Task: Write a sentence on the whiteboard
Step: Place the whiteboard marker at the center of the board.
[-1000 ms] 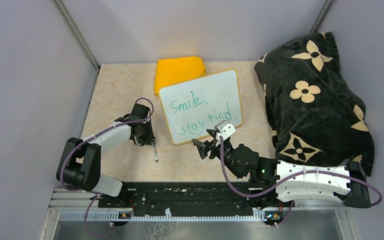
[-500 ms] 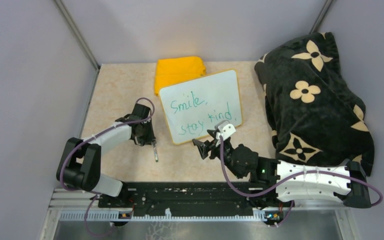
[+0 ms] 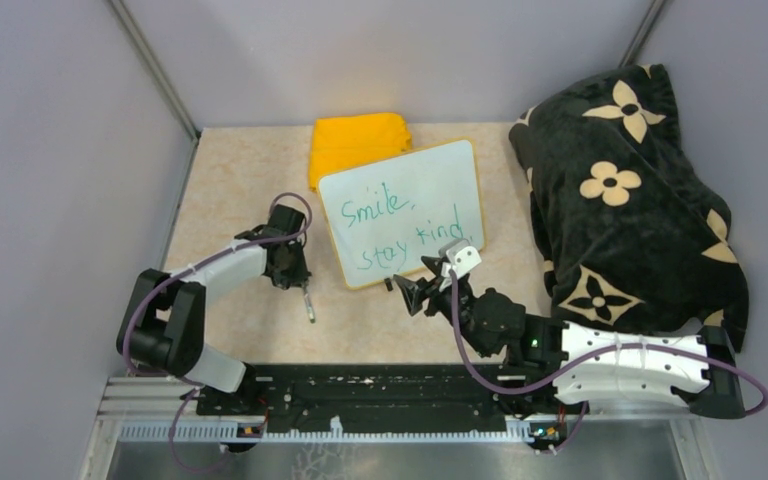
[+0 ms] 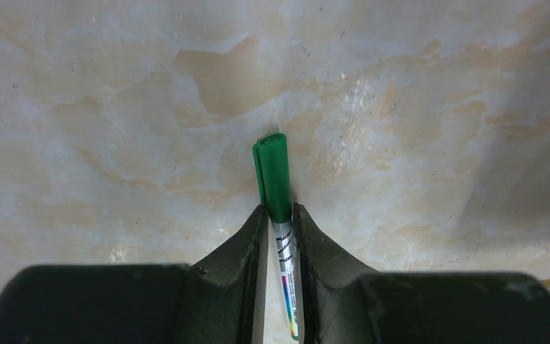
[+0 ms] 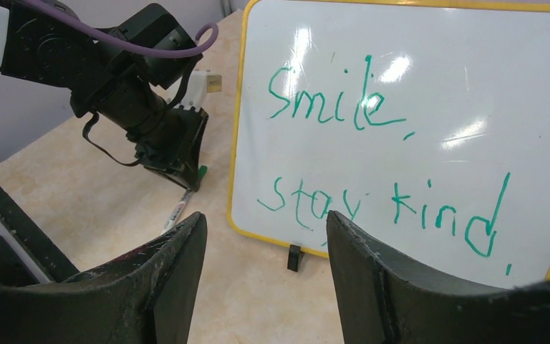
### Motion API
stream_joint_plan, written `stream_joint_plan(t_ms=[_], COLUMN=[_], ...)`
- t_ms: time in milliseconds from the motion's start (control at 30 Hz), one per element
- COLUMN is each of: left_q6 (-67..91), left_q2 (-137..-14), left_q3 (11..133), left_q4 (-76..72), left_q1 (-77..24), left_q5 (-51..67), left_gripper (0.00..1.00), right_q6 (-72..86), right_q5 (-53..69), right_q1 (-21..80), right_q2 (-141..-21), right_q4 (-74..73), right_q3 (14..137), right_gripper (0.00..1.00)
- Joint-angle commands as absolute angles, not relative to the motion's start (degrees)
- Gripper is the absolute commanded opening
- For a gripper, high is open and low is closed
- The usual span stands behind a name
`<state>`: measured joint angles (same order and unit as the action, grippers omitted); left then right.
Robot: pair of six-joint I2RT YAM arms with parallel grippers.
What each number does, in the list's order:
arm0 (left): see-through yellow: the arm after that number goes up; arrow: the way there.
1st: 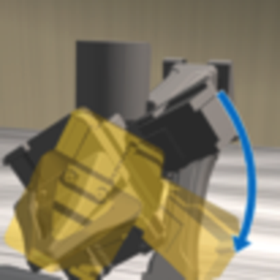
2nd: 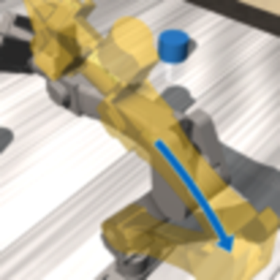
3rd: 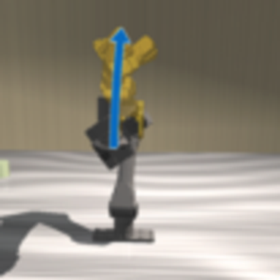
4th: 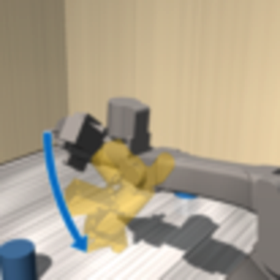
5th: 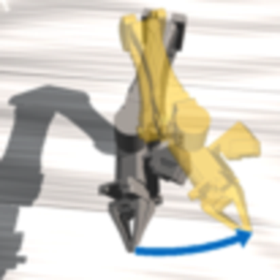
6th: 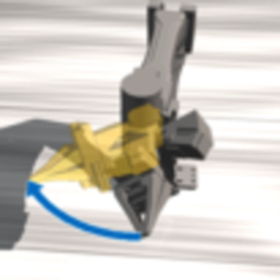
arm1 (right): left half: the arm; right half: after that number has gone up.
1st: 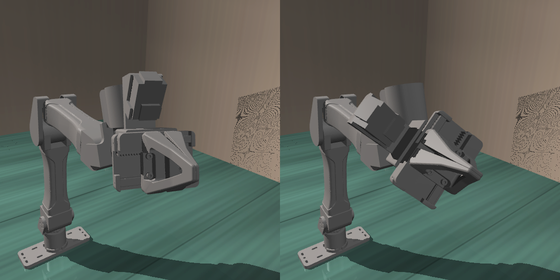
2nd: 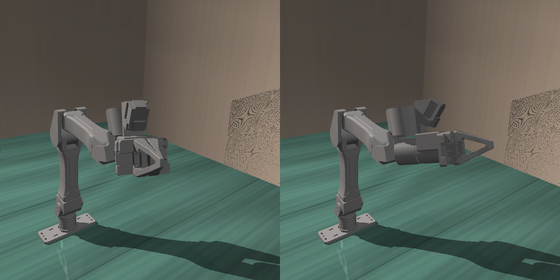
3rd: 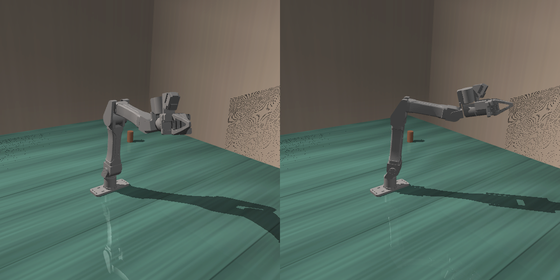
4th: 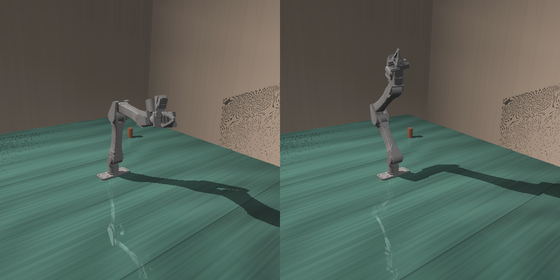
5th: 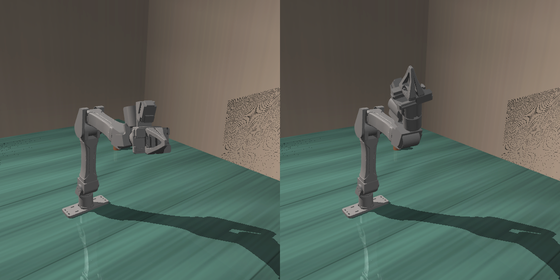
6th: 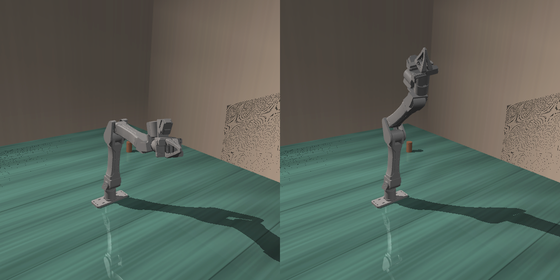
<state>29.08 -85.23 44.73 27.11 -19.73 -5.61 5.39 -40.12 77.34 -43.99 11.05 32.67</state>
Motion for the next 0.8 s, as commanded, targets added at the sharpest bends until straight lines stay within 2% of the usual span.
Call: stream_joint_plan(t_ms=[0, 200, 300, 433, 500, 767], left_q6=[28.48, 27.95, 28.20, 28.30, 28.64, 29.44], left_q2=[-89.00, -91.79, -91.22, -88.41, -86.52, -76.51], left_q3=[46.31, 48.73, 48.67, 48.06, 47.89, 49.51], left_q4=[28.62, 28.29, 28.20, 28.33, 28.65, 31.03], left_q1=[-19.11, -18.49, -18.37, -18.37, -18.36, -18.37], left_q5=[-8.77, -8.79, -8.71, -8.71, -9.25, -8.59], left_gripper=[0.24, 0.24, 0.27, 0.40, 0.52, 0.85], right_q6=[4.15, 3.40, 2.95, 2.82, 3.22, 7.10], right_q5=[-41.79, -42.43, -42.52, -42.40, -42.49, -41.24], right_q1=[76.86, 76.82, 76.82, 76.82, 76.82, 76.84], right_q2=[-42.84, -42.89, -42.97, -43.20, -43.40, -43.71], right_q4=[13.01, 12.28, 12.00, 11.87, 11.68, 8.87], right_q3=[33.57, 34.34, 34.60, 34.93, 35.40, 38.29], right_gripper=[0.61, 0.61, 0.61, 0.61, 0.62, 0.64])
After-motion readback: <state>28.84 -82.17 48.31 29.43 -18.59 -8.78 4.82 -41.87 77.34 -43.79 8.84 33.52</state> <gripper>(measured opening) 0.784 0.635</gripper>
